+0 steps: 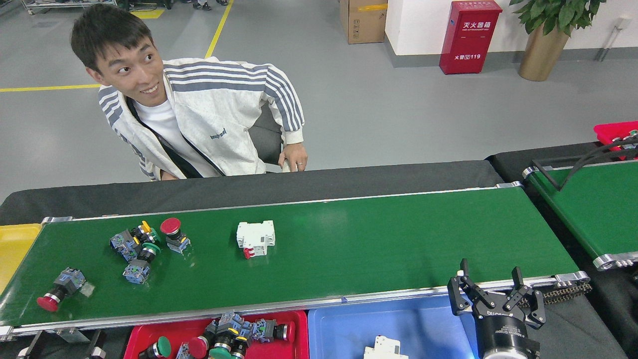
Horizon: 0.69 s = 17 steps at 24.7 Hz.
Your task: Pick switch part from conveyor to tray
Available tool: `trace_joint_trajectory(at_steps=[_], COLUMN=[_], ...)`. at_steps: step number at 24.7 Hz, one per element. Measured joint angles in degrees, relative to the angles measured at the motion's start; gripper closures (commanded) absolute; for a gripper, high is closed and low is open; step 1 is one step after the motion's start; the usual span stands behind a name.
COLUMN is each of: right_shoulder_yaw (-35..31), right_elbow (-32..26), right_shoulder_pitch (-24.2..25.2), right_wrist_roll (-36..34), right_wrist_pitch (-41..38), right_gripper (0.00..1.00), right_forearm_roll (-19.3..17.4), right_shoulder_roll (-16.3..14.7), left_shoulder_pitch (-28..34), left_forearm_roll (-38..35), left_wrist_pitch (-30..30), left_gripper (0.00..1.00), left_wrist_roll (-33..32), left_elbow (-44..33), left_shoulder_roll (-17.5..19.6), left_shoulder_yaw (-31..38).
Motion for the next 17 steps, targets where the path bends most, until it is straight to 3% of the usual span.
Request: trace_joint_trajectory(at_steps=[4,9,13,17], right_shoulder_yaw=[0.00,0.00,0.00,0.00], right_elbow=[-0.14,-0.23,-0.23,-0.23], right_shoulder_pitch=[0.85,1.73,2.09,2.09], right_wrist_roll=[0.15,0.30,0.36,0.39], right_wrist_pitch=[-3.70,-7.48,-9.17,-9.76], right_gripper=[0.01,0.01,0.01,0.01], right_forearm_roll=[0.00,0.00,0.00,-0.01], right_shoulder_roll=[-0.05,-0.40,-0.40,-0.40], left_shoulder_pitch=[-1.40,-9.50,-16.64,-21.98], left_forearm_roll=[-1.89,-4.99,-4.99,-4.97], left_wrist_pitch=[0.74,0.89,1.25,-0.13], left_gripper=[0.00,0.00,0.00,0.00], left_wrist_roll=[0.06,-0.22,-0.25,-0.25], left_elbow=[2.22,15.60,25.46,33.06], left_shoulder_roll=[1.78,10.13,16.92,20.24], left_shoulder_yaw=[-1.92,-7.12,-7.52,-9.44])
